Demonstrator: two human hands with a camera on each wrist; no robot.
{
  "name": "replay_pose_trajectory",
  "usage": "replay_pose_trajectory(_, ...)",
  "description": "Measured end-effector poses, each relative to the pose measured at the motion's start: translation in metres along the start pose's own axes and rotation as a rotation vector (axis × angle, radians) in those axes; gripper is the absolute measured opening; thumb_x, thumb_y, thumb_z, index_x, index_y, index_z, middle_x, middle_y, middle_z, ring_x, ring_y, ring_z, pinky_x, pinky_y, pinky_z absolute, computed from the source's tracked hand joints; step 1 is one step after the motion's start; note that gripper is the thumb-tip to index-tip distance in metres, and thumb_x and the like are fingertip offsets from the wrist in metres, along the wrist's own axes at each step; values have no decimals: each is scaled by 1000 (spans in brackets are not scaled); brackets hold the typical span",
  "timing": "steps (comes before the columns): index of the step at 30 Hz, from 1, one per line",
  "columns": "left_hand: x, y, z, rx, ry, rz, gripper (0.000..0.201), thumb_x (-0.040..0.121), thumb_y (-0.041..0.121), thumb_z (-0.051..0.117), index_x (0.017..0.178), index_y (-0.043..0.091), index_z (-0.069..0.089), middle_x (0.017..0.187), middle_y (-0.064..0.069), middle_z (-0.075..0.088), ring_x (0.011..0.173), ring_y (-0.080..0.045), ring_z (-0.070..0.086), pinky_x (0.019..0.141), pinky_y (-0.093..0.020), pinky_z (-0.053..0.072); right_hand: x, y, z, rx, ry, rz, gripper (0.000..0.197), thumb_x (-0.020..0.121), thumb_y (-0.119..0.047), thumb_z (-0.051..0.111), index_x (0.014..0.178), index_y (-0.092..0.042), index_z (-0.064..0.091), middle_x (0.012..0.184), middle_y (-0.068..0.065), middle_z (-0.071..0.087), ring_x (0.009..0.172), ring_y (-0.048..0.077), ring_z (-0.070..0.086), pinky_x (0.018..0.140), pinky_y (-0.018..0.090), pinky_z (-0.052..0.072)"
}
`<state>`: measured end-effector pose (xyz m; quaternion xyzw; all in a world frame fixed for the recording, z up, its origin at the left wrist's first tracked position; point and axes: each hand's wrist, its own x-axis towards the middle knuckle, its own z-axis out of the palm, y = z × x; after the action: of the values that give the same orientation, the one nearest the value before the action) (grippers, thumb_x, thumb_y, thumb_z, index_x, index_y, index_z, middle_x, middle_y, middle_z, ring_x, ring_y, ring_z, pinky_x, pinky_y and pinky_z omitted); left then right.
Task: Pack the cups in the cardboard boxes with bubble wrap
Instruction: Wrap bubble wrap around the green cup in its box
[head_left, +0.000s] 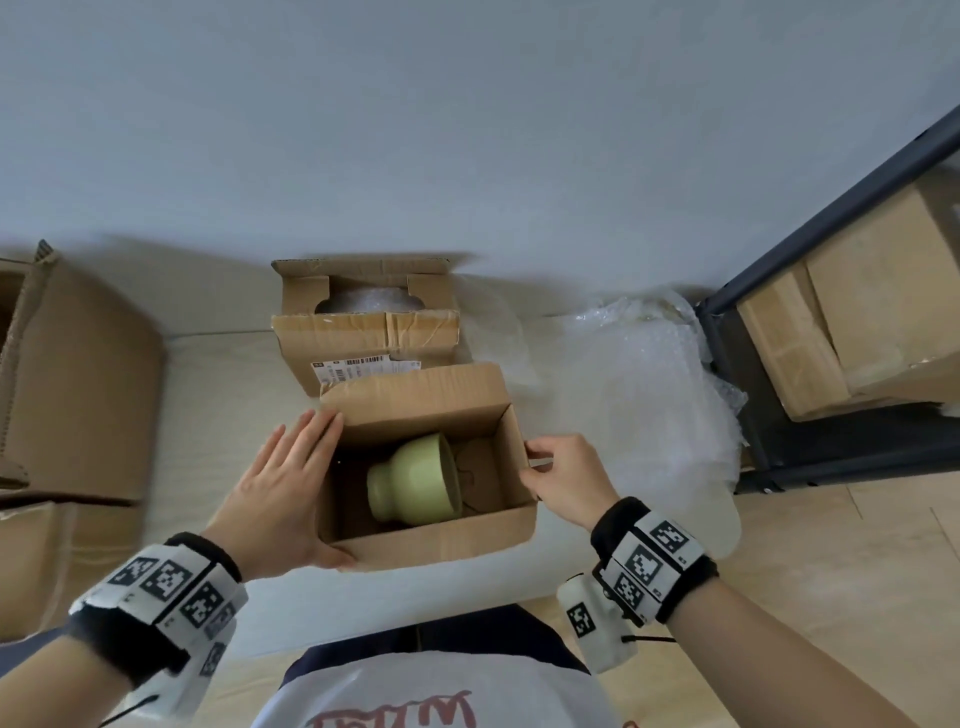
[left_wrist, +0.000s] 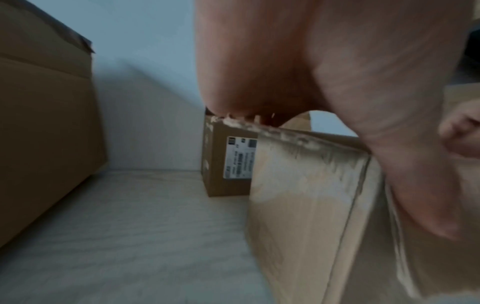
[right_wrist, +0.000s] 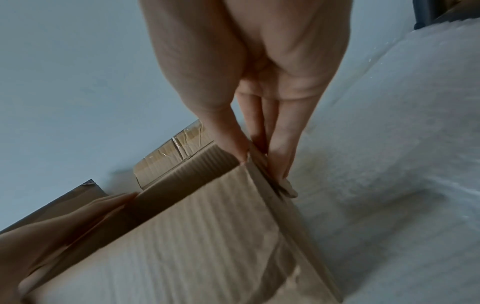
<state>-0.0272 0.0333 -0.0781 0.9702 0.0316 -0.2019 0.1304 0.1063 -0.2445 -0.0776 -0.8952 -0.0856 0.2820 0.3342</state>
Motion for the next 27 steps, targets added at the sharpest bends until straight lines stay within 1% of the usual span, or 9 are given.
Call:
replay_pose_trajectory(4, 18, -11, -15, 0, -12, -35, 149, 45, 76, 72, 138, 22, -31, 157, 1, -16, 136, -9, -19, 111, -32, -16, 13, -4, 3, 18, 4, -39, 28, 87, -16, 66, 114, -11, 67, 111, 2, 68, 96, 18, 66, 83, 31, 55)
replay_pose_trajectory(7, 24, -1, -15, -43, -18, -80, 149, 43, 86, 62, 144, 21, -26, 157, 0, -15, 143, -22, -11, 107, -33, -12, 29, 5, -12, -13, 16, -52, 22, 90, -28, 62, 103, -11, 70, 98, 0, 70, 91, 16, 66, 83, 32, 55)
replay_pose_trajectory(9, 25, 7, -13, -74, -21, -117, 149, 42, 86, 62, 147, 19, -21, 157, -1, -14, 144, -29, -4, 106, -33, -8, 44, 14, -26, -71, 116, -65, 20, 92, -28, 58, 100, -13, 68, 95, -1, 69, 90, 17, 66, 77, 28, 54)
replay_pose_trajectory(11, 24, 10, -12, -67, -17, -138, 149, 43, 84, 64, 147, 19, -20, 156, -1, -13, 144, -30, -2, 106, -32, -7, 62, 21, -36, -218, 193, -101, 25, 92, -23, 58, 115, -13, 61, 115, 1, 61, 102, 19, 61, 82, 28, 50)
replay_pose_trajectory(14, 21, 7, -12, -73, -6, -151, 148, 43, 86, 62, 146, 20, -21, 156, 1, -15, 145, -28, -1, 105, -31, -7, 93, 20, -34, -380, 101, -156, 50, 87, -18, 65, 134, -14, 47, 140, 3, 41, 125, 21, 46, 99, 35, 43)
replay_pose_trajectory(17, 19, 6, -11, -95, -7, -149, 148, 41, 88, 60, 145, 22, -23, 156, 3, -17, 145, -27, 0, 106, -31, -8, 119, 17, -28, -472, 27, -156, 67, 82, -19, 72, 141, -19, 39, 153, 6, 24, 137, 25, 31, 107, 41, 37)
replay_pose_trajectory(19, 19, 4, -10, -120, -7, -146, 149, 40, 88, 60, 143, 24, -27, 155, 5, -21, 145, -27, -1, 108, -31, -7, 131, 19, -25, -571, -11, -174, 63, 82, -22, 72, 138, -19, 43, 155, 9, 21, 137, 30, 32, 109, 42, 36)
replay_pose_trajectory(23, 20, 0, -8, -182, -4, -117, 150, 38, 87, 62, 136, 28, -36, 145, 15, -35, 142, -16, -10, 111, -30, -11, 143, 25, -27, -613, -26, -176, 26, 91, -25, 57, 114, -15, 63, 142, 7, 42, 125, 25, 45, 101, 36, 40)
replay_pose_trajectory(27, 22, -1, -7, -189, 8, -110, 150, 37, 90, 58, 134, 28, -38, 142, 17, -39, 137, -8, -16, 111, -27, -13, 139, 24, -37, -368, 137, -143, 22, 96, -24, 48, 108, -9, 59, 111, 7, 59, 100, 24, 58, 80, 30, 46)
